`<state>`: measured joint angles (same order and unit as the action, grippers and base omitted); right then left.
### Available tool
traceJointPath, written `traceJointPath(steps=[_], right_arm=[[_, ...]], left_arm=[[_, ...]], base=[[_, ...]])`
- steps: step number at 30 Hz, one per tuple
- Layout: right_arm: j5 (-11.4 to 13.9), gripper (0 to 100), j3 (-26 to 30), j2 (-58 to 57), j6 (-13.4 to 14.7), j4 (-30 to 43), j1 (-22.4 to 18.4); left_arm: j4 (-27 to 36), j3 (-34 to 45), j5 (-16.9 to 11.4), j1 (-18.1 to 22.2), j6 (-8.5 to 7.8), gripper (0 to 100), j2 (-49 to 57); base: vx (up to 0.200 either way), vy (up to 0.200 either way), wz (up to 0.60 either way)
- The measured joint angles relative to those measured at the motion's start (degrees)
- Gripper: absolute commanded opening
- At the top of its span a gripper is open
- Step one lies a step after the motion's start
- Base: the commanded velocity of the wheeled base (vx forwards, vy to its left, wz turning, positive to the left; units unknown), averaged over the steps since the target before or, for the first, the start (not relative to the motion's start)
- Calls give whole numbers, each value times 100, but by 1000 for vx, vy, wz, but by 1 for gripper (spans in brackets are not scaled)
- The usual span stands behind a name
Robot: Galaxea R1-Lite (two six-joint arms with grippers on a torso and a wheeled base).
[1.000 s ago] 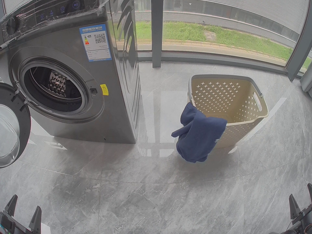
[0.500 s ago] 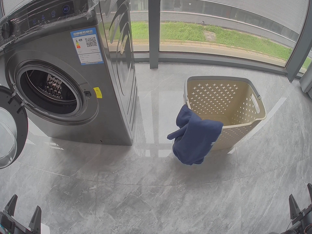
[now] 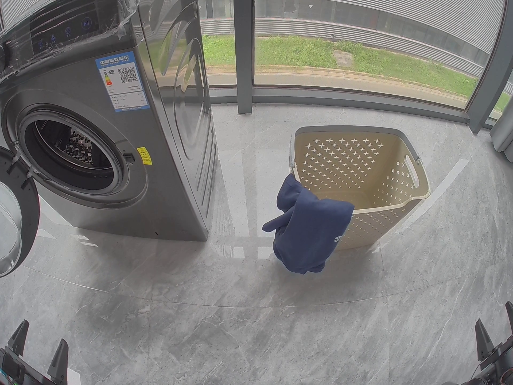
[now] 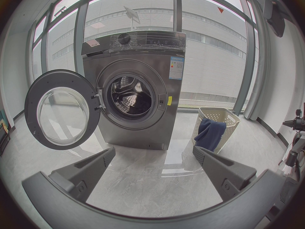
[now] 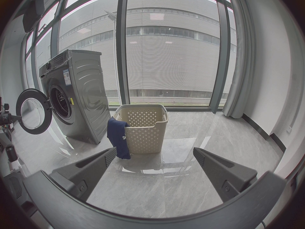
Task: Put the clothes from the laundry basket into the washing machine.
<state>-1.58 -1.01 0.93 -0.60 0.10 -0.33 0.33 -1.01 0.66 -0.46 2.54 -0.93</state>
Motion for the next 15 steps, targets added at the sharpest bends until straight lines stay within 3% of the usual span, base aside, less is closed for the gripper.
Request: traceJointPath(steps=[10,15], right_arm=[[2,100,0,0,2,-2,0],[2,100,0,0,2,-10,0]], left_arm=[[0,0,2,2,2,100,0],[2,0,0,2,0,100,0]], base=[[20,0,0],[0,-200,0]])
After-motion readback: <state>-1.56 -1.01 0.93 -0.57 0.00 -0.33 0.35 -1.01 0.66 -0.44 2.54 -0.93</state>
